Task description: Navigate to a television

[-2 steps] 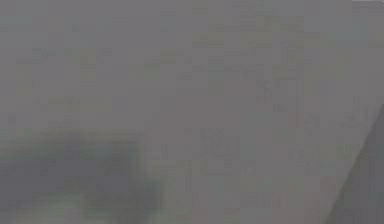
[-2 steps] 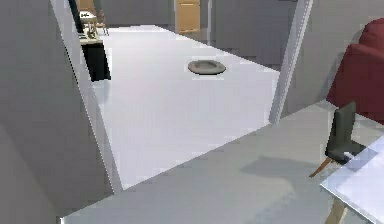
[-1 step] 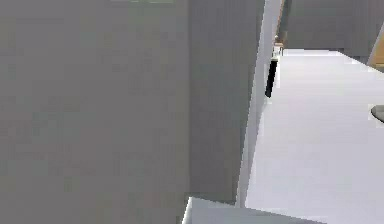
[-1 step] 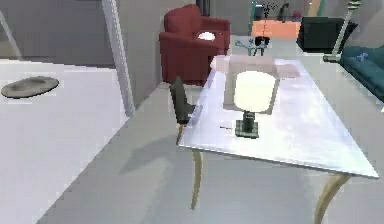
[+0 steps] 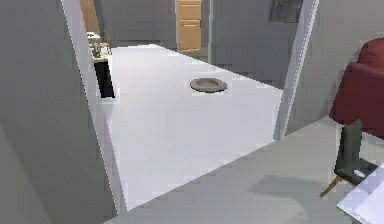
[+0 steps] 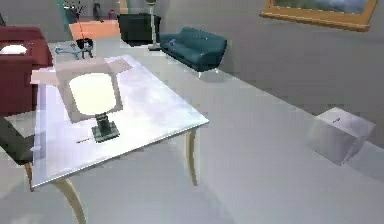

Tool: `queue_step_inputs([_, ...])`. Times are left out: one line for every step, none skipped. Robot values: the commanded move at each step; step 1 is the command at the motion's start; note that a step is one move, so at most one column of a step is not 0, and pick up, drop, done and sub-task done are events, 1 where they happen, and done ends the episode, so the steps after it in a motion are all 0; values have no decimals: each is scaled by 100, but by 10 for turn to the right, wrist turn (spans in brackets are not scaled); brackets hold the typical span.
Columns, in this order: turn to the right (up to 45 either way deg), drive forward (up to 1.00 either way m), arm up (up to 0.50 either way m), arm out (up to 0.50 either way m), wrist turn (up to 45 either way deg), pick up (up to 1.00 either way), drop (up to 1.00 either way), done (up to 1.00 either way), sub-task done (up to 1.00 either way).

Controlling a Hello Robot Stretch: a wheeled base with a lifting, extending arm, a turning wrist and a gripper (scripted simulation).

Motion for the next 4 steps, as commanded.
queue_step_inputs([450,0,0,0,0,0,0,0,0])
queue_step_inputs([120,0,0,0,0,0,0,0,0])
queue_step_inputs([0,35,0,0,0,0,0,0,0])
queue_step_inputs([-450,0,0,0,0,0,0,0,0])
